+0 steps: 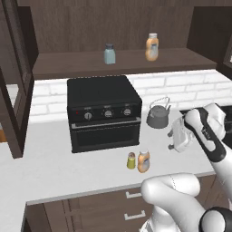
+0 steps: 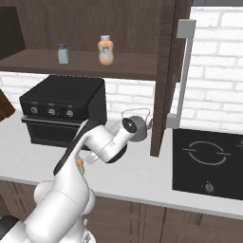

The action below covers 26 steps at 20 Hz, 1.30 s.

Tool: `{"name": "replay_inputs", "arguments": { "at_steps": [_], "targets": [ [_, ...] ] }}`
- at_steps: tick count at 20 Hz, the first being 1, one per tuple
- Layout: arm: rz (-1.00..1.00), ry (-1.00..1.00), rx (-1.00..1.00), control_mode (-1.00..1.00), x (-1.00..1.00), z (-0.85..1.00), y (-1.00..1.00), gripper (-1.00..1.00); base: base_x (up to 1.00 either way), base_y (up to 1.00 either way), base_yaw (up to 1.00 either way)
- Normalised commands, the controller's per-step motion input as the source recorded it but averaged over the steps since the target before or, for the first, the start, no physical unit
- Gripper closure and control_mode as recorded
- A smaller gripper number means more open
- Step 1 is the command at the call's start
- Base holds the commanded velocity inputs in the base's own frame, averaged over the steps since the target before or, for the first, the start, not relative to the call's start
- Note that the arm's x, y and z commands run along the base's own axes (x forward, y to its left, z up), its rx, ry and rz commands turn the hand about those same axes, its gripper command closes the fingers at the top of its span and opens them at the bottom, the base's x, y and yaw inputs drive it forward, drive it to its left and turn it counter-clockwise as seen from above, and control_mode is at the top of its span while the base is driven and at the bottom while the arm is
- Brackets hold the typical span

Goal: Put the shaker and condiment bottle from the counter next to their counterparts in the cabinet.

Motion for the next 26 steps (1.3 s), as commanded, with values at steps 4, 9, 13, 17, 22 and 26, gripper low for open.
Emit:
{"name": "replay_inputs", "arguments": {
  "at_steps": [4, 9, 13, 17, 22, 26],
  "targets": [
    [0.50, -0.17, 0.00, -1.00, 0.00, -0.62, 0.00, -1.00, 0.00, 0.00, 0.00],
    [0.26, -0.01, 0.00, -1.00, 0.00, -0.20, 0.40, -1.00, 0.00, 0.00, 0.00],
    [0.04, 0.01, 0.00, -1.00, -0.01, 0.00, 0.00, -1.00, 0.00, 0.00, 0.00],
    [0.02, 0.04, 0.00, -1.00, -0.01, 0.00, 0.00, -1.00, 0.00, 0.00, 0.00],
    [0.01, 0.00, 0.00, -1.00, -0.04, 0.00, 0.22, -1.00, 0.00, 0.00, 0.00],
    [0.00, 0.00, 0.00, -1.00, 0.00, 0.00, 0.16, -1.00, 0.00, 0.00, 0.00]
  ]
}}
